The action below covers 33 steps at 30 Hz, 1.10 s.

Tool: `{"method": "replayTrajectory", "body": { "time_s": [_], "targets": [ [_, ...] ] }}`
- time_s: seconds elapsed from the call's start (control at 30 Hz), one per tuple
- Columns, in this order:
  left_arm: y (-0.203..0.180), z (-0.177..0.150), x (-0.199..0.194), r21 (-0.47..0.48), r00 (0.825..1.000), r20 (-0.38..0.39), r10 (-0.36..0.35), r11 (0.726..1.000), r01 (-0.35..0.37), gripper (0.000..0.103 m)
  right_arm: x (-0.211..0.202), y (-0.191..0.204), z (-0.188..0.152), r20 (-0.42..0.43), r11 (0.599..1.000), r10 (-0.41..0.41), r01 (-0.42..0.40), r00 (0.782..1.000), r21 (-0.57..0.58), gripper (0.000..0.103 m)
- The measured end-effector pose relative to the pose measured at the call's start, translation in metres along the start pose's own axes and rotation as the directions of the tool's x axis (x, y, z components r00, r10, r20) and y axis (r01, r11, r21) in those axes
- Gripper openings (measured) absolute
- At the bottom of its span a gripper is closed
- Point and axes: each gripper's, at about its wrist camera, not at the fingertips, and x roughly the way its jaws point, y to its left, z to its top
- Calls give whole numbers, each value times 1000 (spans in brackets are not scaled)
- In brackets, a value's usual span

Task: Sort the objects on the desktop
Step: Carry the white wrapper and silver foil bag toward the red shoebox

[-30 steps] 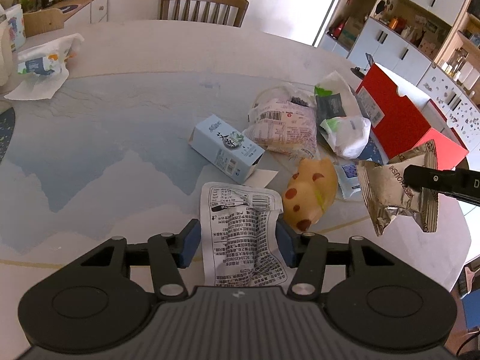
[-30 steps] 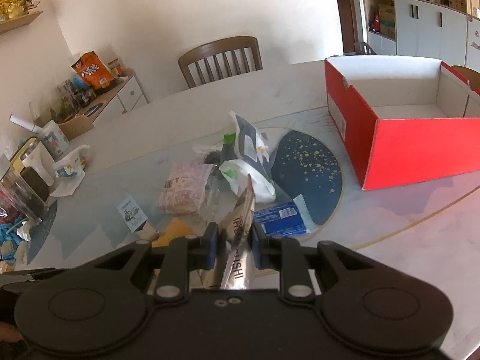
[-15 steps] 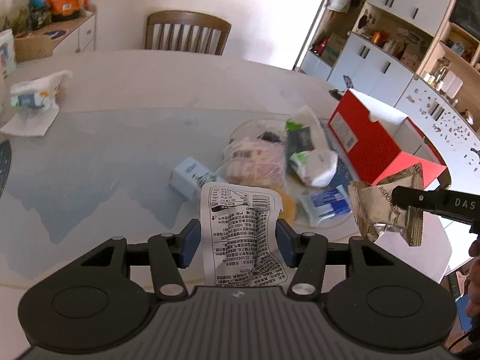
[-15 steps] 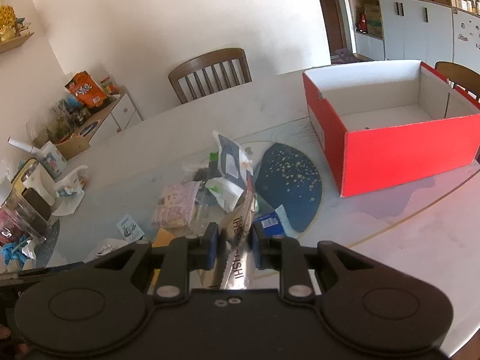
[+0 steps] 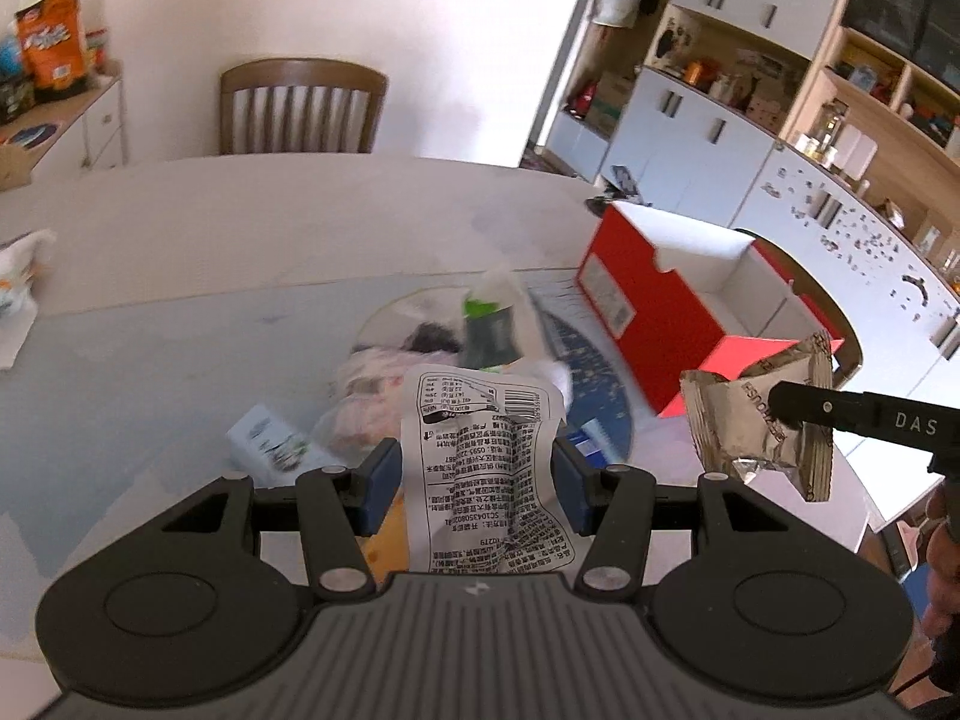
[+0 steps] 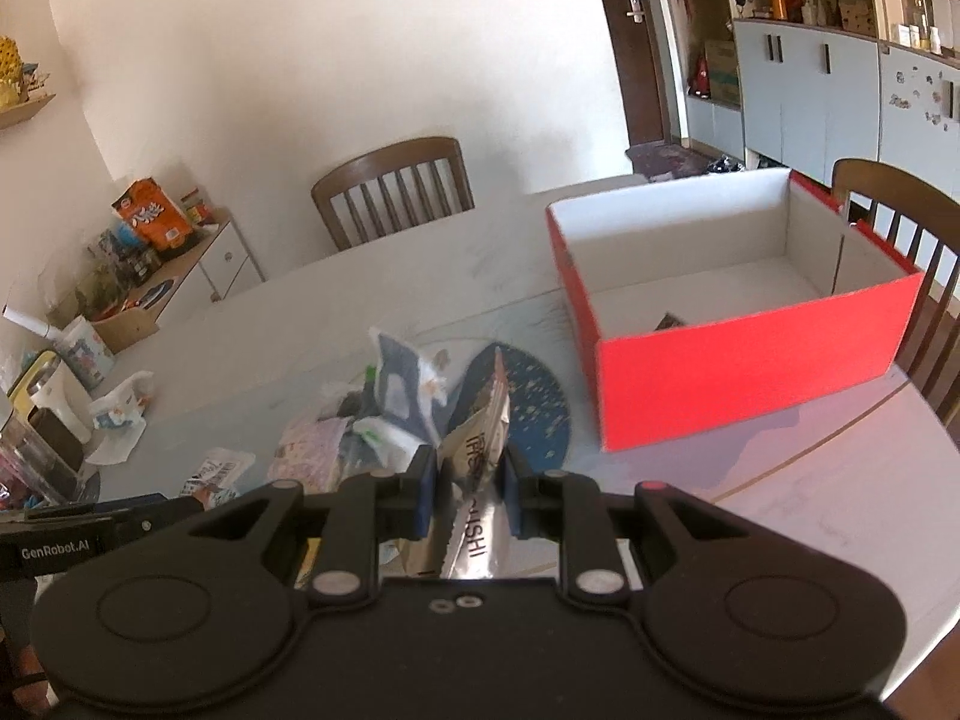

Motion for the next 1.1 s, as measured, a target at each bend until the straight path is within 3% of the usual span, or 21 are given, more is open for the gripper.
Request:
{"method": "replayTrajectory", "body": {
  "time_s": [0.63, 1.1],
  "targets": [
    [-108, 59, 55, 120, 995, 27, -101, 988, 97, 53, -10, -82, 54, 89, 1000, -25, 24, 996, 10, 22],
    [-180, 88, 98, 191, 990, 13, -138, 973, 133, 53, -4, -130, 85, 95, 999, -37, 36, 995, 15, 22]
  ]
}}
